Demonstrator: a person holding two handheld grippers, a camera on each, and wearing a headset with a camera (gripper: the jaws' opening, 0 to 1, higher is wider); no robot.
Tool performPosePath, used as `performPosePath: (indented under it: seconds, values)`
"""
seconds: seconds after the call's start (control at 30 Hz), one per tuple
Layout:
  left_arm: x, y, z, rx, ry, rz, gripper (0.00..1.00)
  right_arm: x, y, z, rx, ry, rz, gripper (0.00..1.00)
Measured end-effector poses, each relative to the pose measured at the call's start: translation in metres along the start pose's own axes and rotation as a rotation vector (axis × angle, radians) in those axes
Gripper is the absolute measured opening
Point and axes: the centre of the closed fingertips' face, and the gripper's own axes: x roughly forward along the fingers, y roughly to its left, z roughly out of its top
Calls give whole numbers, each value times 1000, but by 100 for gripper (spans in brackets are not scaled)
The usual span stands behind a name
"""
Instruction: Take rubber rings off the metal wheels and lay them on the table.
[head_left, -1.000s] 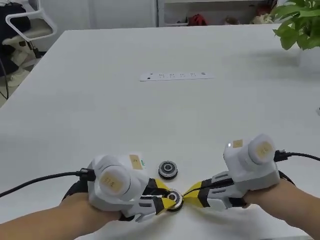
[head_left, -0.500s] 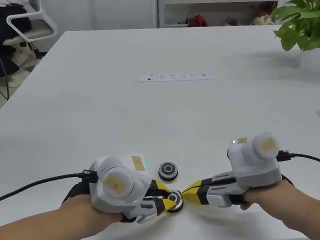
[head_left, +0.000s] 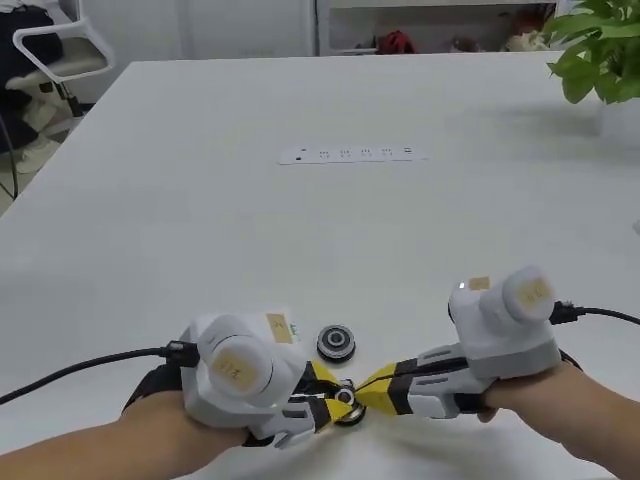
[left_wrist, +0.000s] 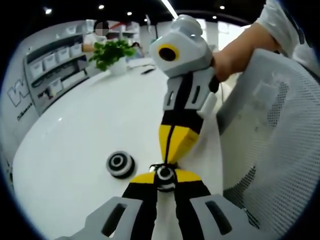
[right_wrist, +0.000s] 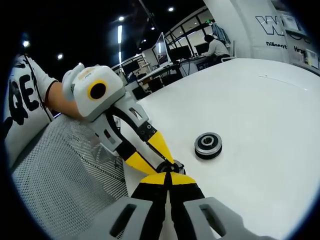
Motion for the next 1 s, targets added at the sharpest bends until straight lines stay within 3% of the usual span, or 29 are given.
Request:
performPosePath:
  seconds: [0.43, 0.53, 0.6, 1.0]
  values:
    - [-1, -1, 0, -1, -3, -3, 12, 1, 5, 5, 6, -28, 29, 0]
    - [0, 0, 1, -1, -6, -2, 12, 1, 13, 12, 31, -66, 73, 0]
    - [0, 0, 1, -2, -6, -2, 12, 0, 10, 8, 1, -45, 56, 0]
    - [0, 0, 2, -4, -22, -2, 13, -3, -4, 6, 24, -59, 10, 0]
